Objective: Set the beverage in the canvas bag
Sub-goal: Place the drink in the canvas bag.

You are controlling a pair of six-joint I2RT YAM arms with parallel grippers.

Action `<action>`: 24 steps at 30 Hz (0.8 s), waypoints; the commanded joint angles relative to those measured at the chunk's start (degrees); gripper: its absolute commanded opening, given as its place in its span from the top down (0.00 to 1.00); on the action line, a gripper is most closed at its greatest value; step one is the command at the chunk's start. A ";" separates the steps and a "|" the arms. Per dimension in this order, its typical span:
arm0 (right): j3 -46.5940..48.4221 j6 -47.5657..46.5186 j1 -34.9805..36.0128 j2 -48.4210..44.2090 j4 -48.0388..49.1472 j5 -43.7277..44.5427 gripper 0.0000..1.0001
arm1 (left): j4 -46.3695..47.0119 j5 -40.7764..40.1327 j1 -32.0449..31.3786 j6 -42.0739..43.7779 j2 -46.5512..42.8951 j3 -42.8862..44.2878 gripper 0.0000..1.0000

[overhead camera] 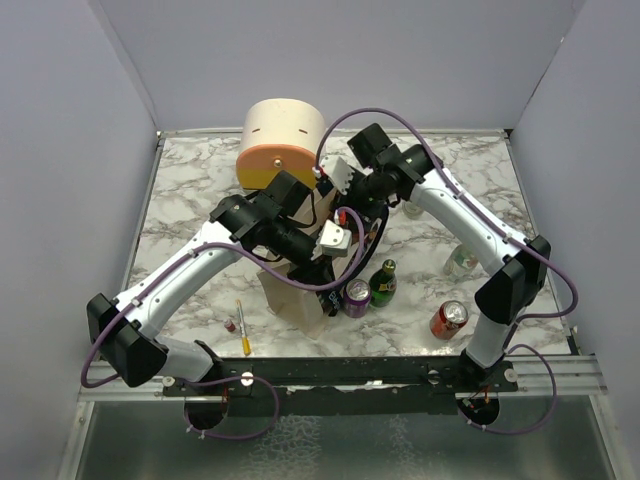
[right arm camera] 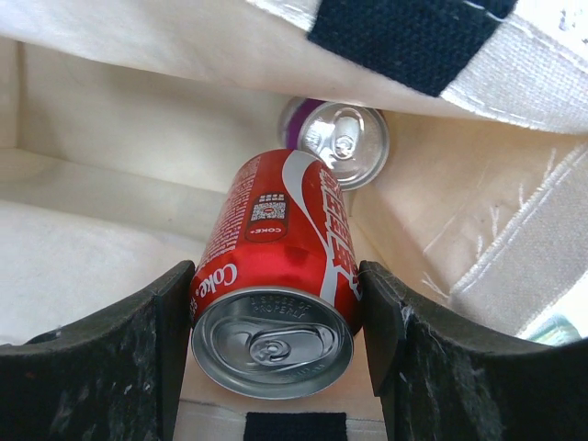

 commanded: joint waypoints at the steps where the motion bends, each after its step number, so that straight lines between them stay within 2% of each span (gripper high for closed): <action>1: 5.23 -0.58 0.68 -0.59 -1.28 -8.13 0.99 | -1.14 -0.48 -0.34 2.18 1.20 0.05 0.85; 6: 6.46 -0.75 0.68 -0.40 -3.00 -14.99 0.99 | -1.25 0.41 -0.43 2.03 1.04 0.20 0.96; 11: 4.17 -0.86 0.67 0.71 -4.14 -14.92 0.99 | -0.64 1.23 -0.43 2.37 0.77 0.58 1.00; 24: -0.07 1.31 0.68 2.87 -5.83 -2.88 0.99 | 0.62 0.71 -0.43 3.90 -0.16 0.48 1.00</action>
